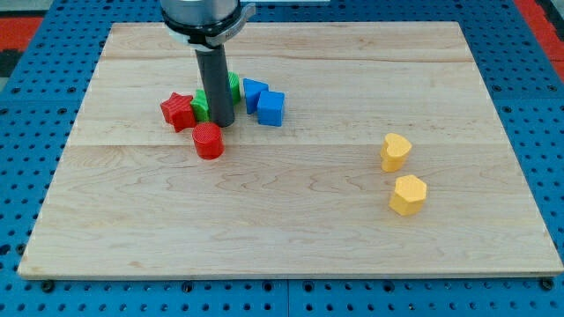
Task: Place blue cube to the right of blue triangle
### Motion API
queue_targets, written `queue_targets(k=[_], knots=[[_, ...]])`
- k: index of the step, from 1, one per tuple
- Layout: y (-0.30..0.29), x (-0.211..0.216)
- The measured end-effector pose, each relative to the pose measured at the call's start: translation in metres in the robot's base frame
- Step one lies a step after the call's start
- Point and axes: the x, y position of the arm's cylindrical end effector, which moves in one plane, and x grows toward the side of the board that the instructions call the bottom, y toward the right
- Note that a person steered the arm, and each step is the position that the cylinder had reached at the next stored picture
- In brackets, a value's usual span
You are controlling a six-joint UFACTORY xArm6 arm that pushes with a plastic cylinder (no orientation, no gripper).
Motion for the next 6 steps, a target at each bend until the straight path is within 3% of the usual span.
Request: queue_targets(k=[1, 2, 4, 6], knots=[[0.069, -0.002], [0.095, 0.004], [0.074, 0.004], [0.11, -0.025]])
